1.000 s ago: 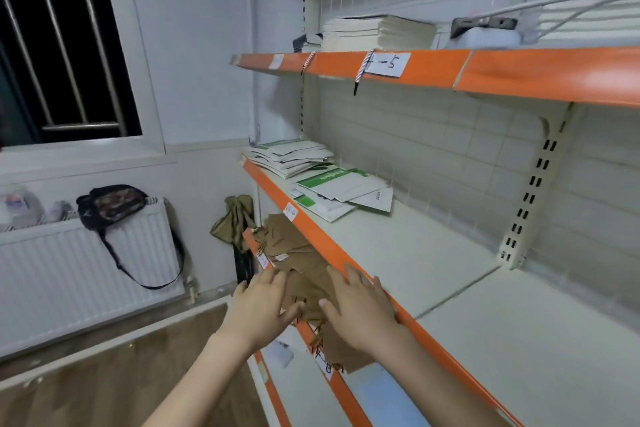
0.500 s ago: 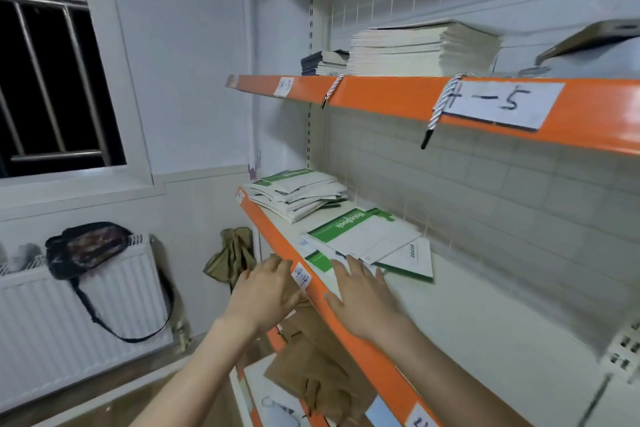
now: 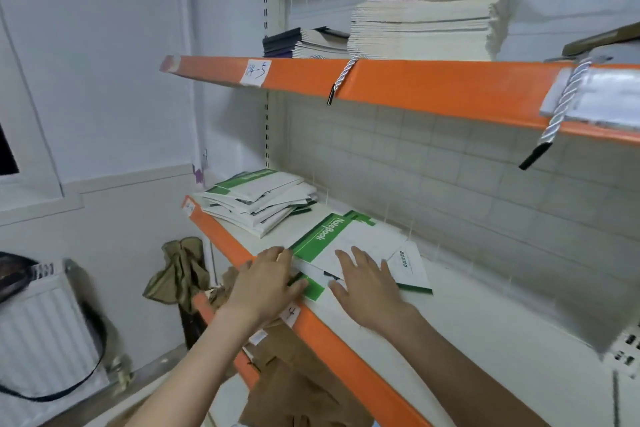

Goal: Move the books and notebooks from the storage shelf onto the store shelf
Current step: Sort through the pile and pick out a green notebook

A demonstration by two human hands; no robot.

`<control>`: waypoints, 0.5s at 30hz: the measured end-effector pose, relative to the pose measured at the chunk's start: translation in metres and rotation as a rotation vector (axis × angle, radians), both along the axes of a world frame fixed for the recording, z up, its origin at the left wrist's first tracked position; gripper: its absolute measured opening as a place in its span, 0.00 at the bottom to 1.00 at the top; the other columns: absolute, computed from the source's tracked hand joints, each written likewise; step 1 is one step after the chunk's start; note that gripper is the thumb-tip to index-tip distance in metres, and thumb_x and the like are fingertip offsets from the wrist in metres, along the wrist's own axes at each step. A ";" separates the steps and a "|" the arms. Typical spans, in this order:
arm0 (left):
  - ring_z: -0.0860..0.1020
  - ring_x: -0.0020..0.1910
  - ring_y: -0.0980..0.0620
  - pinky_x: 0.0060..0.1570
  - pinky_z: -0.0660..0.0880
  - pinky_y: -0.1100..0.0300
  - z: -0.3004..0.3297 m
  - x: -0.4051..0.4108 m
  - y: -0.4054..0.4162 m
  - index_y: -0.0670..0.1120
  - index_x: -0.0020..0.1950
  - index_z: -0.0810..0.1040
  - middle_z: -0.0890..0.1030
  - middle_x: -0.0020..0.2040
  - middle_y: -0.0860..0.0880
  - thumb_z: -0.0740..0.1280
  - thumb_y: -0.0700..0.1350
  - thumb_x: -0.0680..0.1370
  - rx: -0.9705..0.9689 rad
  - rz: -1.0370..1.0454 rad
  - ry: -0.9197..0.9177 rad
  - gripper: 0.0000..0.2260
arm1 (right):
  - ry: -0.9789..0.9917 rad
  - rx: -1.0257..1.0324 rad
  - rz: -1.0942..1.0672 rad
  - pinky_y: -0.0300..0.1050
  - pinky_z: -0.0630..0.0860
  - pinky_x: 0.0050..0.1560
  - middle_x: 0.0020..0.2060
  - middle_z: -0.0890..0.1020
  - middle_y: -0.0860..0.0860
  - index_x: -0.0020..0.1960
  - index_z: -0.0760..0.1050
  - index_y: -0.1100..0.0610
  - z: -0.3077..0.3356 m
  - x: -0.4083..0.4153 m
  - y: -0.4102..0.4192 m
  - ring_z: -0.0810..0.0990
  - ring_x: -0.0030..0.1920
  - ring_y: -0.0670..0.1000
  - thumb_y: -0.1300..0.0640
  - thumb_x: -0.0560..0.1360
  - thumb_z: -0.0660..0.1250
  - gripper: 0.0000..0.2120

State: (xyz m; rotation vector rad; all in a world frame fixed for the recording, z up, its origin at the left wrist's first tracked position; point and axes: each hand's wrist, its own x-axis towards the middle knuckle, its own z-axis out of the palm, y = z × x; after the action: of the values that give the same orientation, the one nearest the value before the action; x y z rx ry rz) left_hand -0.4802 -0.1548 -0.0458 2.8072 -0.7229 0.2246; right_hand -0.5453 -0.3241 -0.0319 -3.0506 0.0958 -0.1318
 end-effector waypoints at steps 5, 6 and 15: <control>0.65 0.70 0.49 0.68 0.64 0.48 0.006 0.053 -0.009 0.49 0.72 0.63 0.66 0.71 0.49 0.58 0.62 0.77 0.020 -0.159 0.000 0.27 | -0.002 0.083 -0.178 0.58 0.51 0.73 0.76 0.56 0.56 0.77 0.50 0.53 0.001 0.026 0.000 0.55 0.75 0.56 0.45 0.82 0.50 0.27; 0.65 0.70 0.49 0.67 0.65 0.47 0.008 0.065 -0.010 0.49 0.72 0.62 0.66 0.71 0.49 0.58 0.62 0.77 0.028 -0.185 0.000 0.27 | 0.002 0.107 -0.213 0.57 0.50 0.74 0.76 0.55 0.55 0.77 0.50 0.53 0.001 0.031 0.000 0.55 0.75 0.55 0.45 0.82 0.50 0.27; 0.69 0.64 0.45 0.60 0.70 0.47 -0.001 0.136 -0.036 0.46 0.68 0.67 0.71 0.65 0.44 0.54 0.67 0.76 0.100 -0.376 0.120 0.30 | 0.011 0.245 -0.578 0.56 0.59 0.71 0.71 0.63 0.57 0.75 0.54 0.57 -0.018 0.054 -0.002 0.63 0.71 0.57 0.45 0.81 0.51 0.27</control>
State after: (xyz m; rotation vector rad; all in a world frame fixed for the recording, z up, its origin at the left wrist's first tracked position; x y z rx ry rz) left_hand -0.3441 -0.1908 -0.0473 2.6764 -1.2382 -0.0481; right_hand -0.4914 -0.3264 -0.0500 -2.6871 0.9170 -0.1262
